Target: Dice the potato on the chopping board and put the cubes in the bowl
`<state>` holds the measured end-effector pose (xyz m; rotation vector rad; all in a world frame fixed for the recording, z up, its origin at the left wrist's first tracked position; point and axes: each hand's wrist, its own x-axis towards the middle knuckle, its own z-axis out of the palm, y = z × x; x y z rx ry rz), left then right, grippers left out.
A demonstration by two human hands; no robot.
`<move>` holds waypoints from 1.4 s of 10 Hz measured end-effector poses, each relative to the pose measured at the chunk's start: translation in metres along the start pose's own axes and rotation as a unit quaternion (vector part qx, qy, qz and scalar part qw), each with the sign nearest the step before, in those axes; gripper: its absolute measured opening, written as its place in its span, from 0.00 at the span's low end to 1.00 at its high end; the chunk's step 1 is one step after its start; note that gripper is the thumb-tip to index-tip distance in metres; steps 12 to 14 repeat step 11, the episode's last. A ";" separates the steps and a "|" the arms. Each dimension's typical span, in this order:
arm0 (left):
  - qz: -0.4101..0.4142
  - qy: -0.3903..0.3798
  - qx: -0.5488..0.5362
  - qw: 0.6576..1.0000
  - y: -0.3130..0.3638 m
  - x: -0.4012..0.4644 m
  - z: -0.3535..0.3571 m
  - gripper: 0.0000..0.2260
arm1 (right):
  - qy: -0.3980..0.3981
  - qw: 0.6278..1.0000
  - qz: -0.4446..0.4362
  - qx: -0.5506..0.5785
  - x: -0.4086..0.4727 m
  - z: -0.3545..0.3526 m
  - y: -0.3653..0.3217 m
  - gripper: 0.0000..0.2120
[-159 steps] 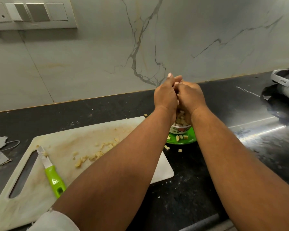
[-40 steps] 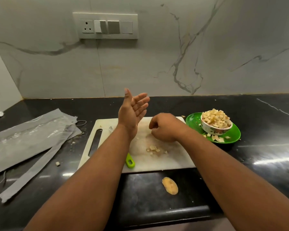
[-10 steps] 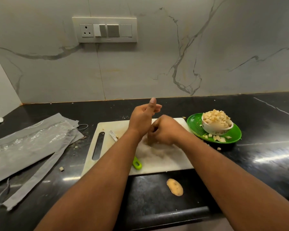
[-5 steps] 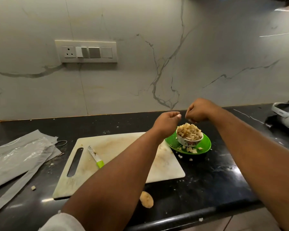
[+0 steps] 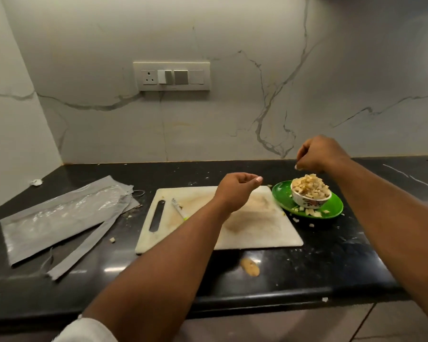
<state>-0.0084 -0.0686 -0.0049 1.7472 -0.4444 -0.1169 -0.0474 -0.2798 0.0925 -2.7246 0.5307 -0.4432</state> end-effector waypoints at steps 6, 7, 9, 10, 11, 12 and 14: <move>-0.103 0.089 0.405 0.904 -0.047 -0.087 -0.170 0.16 | -0.251 0.963 -0.100 -0.005 -0.097 0.147 -0.180 0.19; -0.097 0.093 0.411 0.902 -0.046 -0.090 -0.169 0.14 | -0.207 0.972 -0.108 -0.038 -0.106 0.152 -0.195 0.20; -0.087 0.095 0.418 0.899 -0.044 -0.089 -0.168 0.13 | -0.198 0.974 -0.109 0.010 -0.106 0.158 -0.199 0.15; -0.072 0.122 0.397 0.907 -0.049 -0.074 -0.166 0.16 | -0.207 0.973 -0.091 0.036 -0.090 0.163 -0.187 0.10; -0.049 0.151 0.385 0.909 -0.051 -0.048 -0.160 0.14 | -0.152 0.985 -0.085 0.017 -0.066 0.170 -0.172 0.07; -0.049 0.151 0.385 0.909 -0.051 -0.048 -0.160 0.14 | -0.152 0.985 -0.085 0.017 -0.066 0.170 -0.172 0.07; -0.049 0.151 0.385 0.909 -0.051 -0.048 -0.160 0.14 | -0.152 0.985 -0.085 0.017 -0.066 0.170 -0.172 0.07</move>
